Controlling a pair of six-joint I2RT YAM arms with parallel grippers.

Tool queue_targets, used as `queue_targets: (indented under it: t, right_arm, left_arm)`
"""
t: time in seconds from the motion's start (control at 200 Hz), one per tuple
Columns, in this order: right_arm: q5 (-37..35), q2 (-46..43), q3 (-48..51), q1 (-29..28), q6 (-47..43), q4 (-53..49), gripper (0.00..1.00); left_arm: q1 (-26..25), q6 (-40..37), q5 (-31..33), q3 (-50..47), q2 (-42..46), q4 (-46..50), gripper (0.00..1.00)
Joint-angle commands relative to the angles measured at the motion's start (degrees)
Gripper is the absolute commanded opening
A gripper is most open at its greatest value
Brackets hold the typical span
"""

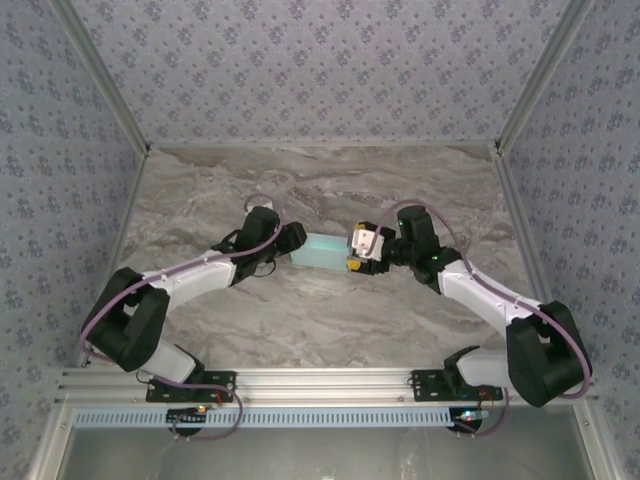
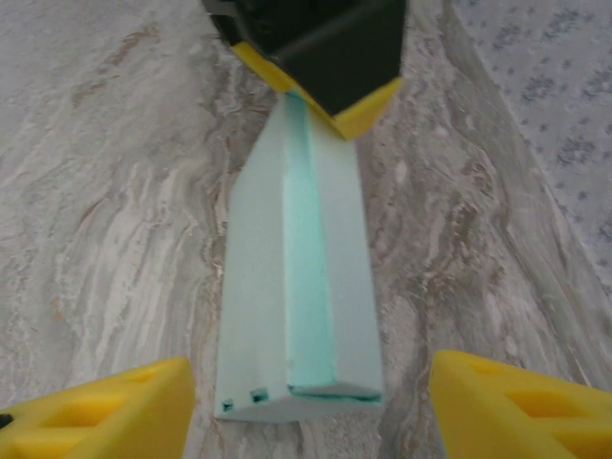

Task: Fold the paper box

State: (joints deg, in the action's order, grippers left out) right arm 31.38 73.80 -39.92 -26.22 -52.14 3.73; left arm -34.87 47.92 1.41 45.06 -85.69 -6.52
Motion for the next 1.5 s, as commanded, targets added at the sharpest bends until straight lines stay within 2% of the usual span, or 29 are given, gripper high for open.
queue_targets:
  t: [0.0, 0.16, 0.255, 0.5, 0.675, 0.859, 0.974, 1.204, 1.374, 1.494]
  right_arm:
    - [0.69, 3.59, -1.44, -1.22, -4.02, -3.16, 0.67]
    - [-3.65, 8.17, -2.18, -2.41, -8.11, -8.43, 0.61]
    - [-7.64, 7.62, -1.14, -4.30, -9.67, -8.92, 0.59]
    - [-5.98, 1.34, -3.03, -5.34, -10.08, -8.85, 0.60]
    - [-5.41, 2.61, -4.64, -5.16, -10.62, -10.18, 0.60]
    - [-9.03, 8.43, -3.52, -4.24, -10.40, -12.08, 0.59]
    - [-14.20, 6.41, -4.88, -8.07, -12.66, -13.79, 0.60]
    - [-8.04, -1.37, -9.82, -6.51, -10.89, -9.16, 0.62]
    - [-7.54, 4.76, -12.10, -4.05, -13.26, -13.06, 0.63]
    - [-8.43, 9.22, -9.58, -4.17, -14.23, -15.14, 0.62]
  left_arm:
    - [0.13, -0.96, 3.69, -2.84, -3.96, 13.29, 0.59]
    - [0.15, -1.07, 4.07, -2.70, -4.03, 13.63, 0.59]
    - [0.11, -0.81, 4.20, -2.61, -4.16, 13.85, 0.60]
    - [0.15, -0.38, 3.97, -2.74, -4.75, 13.57, 0.60]
    - [0.13, 0.03, 3.67, -3.25, -5.10, 12.95, 0.60]
    - [0.13, 0.07, 3.46, -3.36, -5.62, 12.41, 0.60]
    - [0.15, 0.11, 3.47, -3.33, -5.89, 12.24, 0.60]
    - [-0.02, 0.33, 3.03, -2.96, -6.24, 12.11, 0.60]
    - [-0.13, 0.60, 3.07, -3.31, -5.94, 11.84, 0.60]
    - [-0.14, 0.70, 3.07, -3.52, -5.72, 11.86, 0.60]
